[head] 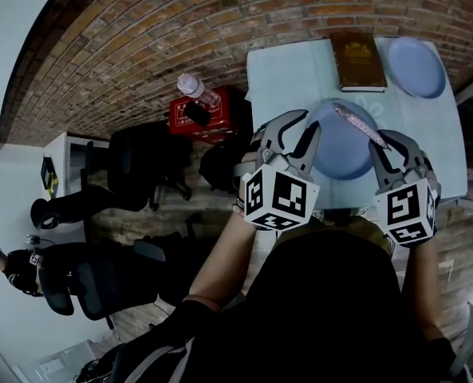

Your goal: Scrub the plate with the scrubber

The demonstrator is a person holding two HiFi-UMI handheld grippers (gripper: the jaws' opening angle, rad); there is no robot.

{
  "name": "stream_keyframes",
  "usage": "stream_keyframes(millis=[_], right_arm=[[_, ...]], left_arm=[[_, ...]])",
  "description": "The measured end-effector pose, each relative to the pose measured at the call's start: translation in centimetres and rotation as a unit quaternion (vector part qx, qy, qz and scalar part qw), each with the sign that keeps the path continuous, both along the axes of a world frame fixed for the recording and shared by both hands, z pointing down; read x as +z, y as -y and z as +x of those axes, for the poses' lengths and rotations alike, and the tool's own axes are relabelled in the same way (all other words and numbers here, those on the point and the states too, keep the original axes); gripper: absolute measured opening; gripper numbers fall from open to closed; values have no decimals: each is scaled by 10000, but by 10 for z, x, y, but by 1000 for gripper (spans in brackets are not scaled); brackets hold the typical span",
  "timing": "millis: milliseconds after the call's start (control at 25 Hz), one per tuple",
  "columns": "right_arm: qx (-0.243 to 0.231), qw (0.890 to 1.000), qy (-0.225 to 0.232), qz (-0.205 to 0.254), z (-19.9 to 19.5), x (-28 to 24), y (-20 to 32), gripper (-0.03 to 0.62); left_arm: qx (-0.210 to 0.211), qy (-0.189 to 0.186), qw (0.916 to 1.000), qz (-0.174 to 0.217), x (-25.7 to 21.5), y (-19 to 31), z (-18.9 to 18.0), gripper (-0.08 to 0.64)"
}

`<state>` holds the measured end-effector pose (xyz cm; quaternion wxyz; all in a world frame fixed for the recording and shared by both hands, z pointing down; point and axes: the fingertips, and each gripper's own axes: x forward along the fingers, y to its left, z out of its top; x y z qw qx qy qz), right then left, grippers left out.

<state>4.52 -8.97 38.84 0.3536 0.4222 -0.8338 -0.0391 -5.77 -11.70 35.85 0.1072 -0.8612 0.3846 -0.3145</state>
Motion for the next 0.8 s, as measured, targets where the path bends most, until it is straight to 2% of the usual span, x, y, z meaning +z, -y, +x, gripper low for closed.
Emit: stream_keyframes(millis=[160, 280, 680, 800], right_arm=[[49, 10000, 7, 1, -4, 0, -7, 87], [84, 9998, 169, -93, -9, 1, -14, 87], [290, 9984, 480, -83, -22, -2, -28, 87], [362, 9984, 421, -70, -22, -2, -28, 87]], left_arm=[[86, -12, 10000, 28, -5, -9, -2, 58], [174, 149, 9995, 219, -10, -16, -5, 23], [493, 4, 9985, 218, -9, -30, -13, 23], [506, -16, 9985, 206, -9, -30, -19, 23]])
